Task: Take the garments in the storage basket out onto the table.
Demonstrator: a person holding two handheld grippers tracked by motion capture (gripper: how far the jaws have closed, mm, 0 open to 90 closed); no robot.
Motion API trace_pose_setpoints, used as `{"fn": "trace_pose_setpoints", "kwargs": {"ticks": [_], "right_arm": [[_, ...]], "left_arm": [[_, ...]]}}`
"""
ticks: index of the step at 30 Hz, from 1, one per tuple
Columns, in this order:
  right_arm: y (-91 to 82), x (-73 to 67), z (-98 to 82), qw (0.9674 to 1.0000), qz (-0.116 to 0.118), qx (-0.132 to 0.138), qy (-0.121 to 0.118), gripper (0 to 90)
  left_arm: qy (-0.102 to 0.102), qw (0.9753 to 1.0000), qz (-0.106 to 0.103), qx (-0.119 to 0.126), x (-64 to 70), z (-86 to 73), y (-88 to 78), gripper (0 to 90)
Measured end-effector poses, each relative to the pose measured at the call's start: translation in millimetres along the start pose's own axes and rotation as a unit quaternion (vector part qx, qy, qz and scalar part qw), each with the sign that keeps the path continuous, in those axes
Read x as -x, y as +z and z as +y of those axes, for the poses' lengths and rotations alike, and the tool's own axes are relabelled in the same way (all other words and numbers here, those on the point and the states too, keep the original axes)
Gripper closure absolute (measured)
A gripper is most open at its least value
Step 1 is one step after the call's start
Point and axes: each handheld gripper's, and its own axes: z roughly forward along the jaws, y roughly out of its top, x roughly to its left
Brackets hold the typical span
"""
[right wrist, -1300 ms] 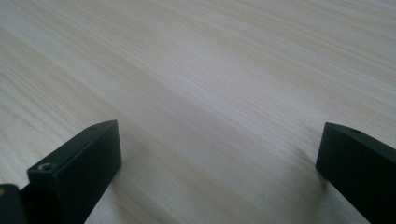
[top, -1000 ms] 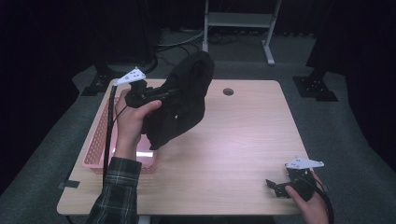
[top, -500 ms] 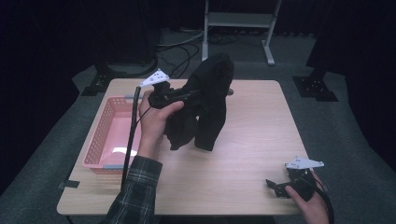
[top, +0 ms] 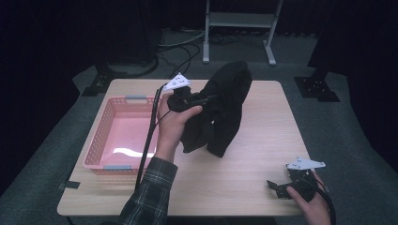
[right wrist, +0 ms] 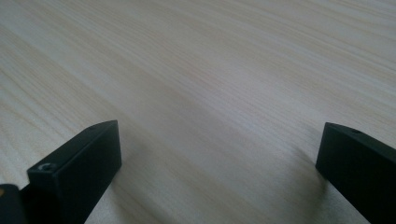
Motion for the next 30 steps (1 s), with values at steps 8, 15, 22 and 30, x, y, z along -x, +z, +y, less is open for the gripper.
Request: {"fn": "trace_pose_setpoints", "kwargs": {"ticks": [8, 15, 22, 30], "right_arm": [[0.0, 0.0, 0.0, 1.0000, 0.000, 0.000, 0.000, 0.0], [0.1, 0.1, -0.1, 1.0000, 0.000, 0.000, 0.000, 0.0], [0.1, 0.1, -0.1, 1.0000, 0.000, 0.000, 0.000, 0.0], [0.1, 0.1, -0.1, 1.0000, 0.000, 0.000, 0.000, 0.0]], "left_arm": [[-0.003, 1.0000, 0.002, -0.003, -0.8, -10.9, 12.4, 73.1], [0.005, 0.9985, 0.004, -0.054, -3.8, -26.3, 27.8, 76.5], [-0.012, 0.9991, -0.005, -0.040, -6.3, -33.3, 31.3, 76.5], [-0.011, 0.9992, -0.009, -0.038, -4.0, -37.0, 36.1, 76.4]]}}
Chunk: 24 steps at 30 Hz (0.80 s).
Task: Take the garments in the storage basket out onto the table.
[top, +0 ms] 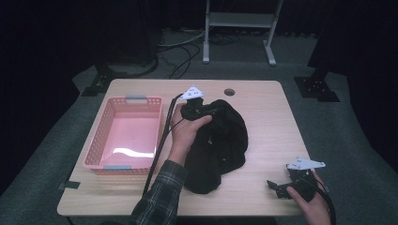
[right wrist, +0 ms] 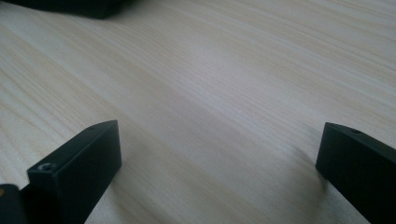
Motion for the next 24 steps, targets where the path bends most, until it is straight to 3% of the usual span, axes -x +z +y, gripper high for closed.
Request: {"fn": "trace_pose_setpoints", "kwargs": {"ticks": [8, 24], "right_arm": [[0.0, 0.0, 0.0, 1.0000, 0.000, 0.000, 0.000, 0.0], [0.0, 0.0, 0.0, 1.0000, 0.000, 0.000, 0.000, 0.0]], "left_arm": [[-0.013, 0.9999, -0.007, 0.009, 1.5, -8.3, 9.0, 76.2], [-0.012, 0.9998, -0.012, 0.006, 5.5, -15.9, 25.2, 75.9]]}}
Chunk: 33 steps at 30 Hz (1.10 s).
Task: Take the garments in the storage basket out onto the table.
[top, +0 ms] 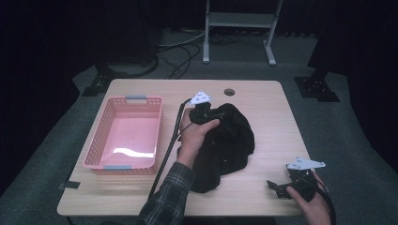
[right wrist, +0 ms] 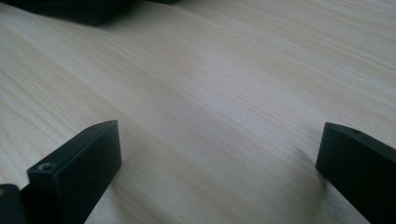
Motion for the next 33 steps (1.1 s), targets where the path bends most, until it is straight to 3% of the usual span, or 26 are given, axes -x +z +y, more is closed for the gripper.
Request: {"fn": "trace_pose_setpoints", "kwargs": {"ticks": [15, 33], "right_arm": [[0.0, 0.0, 0.0, 1.0000, 0.000, -0.001, 0.000, 0.0], [0.0, 0.1, 0.0, 1.0000, 0.000, -0.001, 0.000, 0.0]], "left_arm": [[-0.008, 1.0000, 0.001, -0.003, -0.1, -18.4, 16.2, 75.1], [-0.006, 0.9995, 0.005, -0.031, 3.0, -40.6, 36.4, 74.0]]}}
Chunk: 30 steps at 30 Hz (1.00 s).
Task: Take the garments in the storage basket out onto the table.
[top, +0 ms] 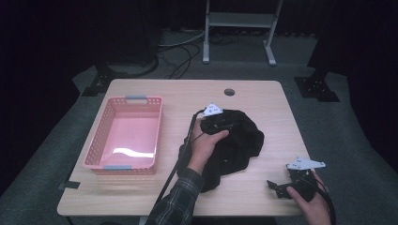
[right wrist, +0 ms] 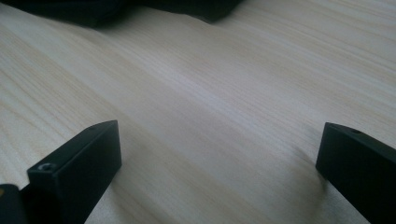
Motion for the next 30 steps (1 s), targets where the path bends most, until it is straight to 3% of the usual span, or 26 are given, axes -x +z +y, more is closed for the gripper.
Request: {"fn": "trace_pose_setpoints", "kwargs": {"ticks": [12, 30], "right_arm": [[0.0, 0.0, 0.0, 1.0000, 0.000, 0.000, 0.000, 0.0], [0.5, 0.4, 0.5, 1.0000, 0.002, 0.000, -0.003, 0.0]], "left_arm": [[0.004, 0.9999, 0.005, -0.016, 1.3, -4.6, 8.8, 73.6], [0.026, 0.9976, 0.038, -0.051, 6.0, -11.3, 26.4, 72.9]]}}
